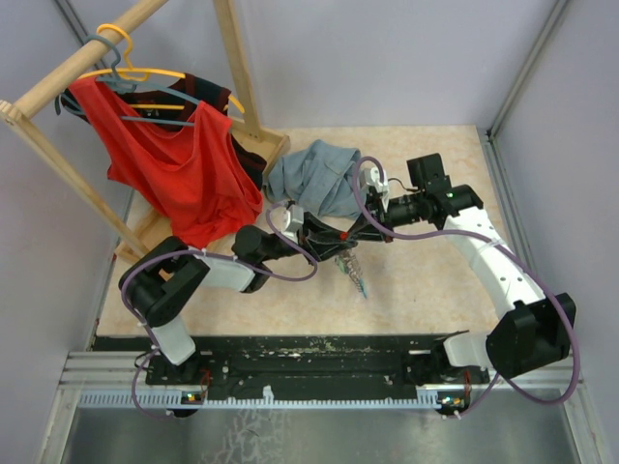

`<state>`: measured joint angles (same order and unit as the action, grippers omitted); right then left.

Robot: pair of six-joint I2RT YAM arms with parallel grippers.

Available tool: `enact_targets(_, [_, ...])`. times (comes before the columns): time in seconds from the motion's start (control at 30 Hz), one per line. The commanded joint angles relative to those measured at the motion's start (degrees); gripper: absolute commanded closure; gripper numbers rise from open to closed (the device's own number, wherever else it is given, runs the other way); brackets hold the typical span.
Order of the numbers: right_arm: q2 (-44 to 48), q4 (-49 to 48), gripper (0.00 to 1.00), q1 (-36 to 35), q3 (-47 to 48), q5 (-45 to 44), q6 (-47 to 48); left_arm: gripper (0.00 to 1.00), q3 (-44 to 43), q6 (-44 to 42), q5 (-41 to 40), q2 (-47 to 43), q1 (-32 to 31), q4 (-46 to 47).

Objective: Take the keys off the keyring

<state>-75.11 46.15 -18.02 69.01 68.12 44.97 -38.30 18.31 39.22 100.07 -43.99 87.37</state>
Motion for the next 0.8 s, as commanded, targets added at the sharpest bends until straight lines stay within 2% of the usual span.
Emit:
enact_targets(0.0, [2.8, -0.9, 1.0, -0.9, 1.8, 3.7, -0.1, 0.7, 0.8, 1.1, -1.8, 0.8, 0.9, 5.4])
enact_targets(0.2, [2.6, -2.5, 1.0, -0.9, 1.2, 3.5, -1.5, 0.82, 0.7, 1.8, -1.0, 1.0, 0.9, 7.1])
enact_targets(0.3, [2.6, -3.3, 1.0, -0.8, 1.0, 3.2, -2.4, 0.99, 0.6, 1.8, -0.4, 1.1, 1.0, 7.2])
enact_targets(0.37, [2.5, -3.7, 0.99, -0.9, 0.9, 3.1, -2.8, 1.0, 0.6, 1.7, 0.1, 1.1, 1.1, 7.5])
enact_targets(0.63, [2.6, -5.2, 0.64, -0.9, 0.9, 3.4, -5.8, 1.0, 1.2, 3.6, 2.8, 1.1, 2.5, 10.7])
enact_targets(0.77, [2.7, -5.3, 0.59, -0.7, 0.9, 2.6, -6.2, 1.0, 1.8, 4.7, 3.4, 0.8, 3.3, 12.1])
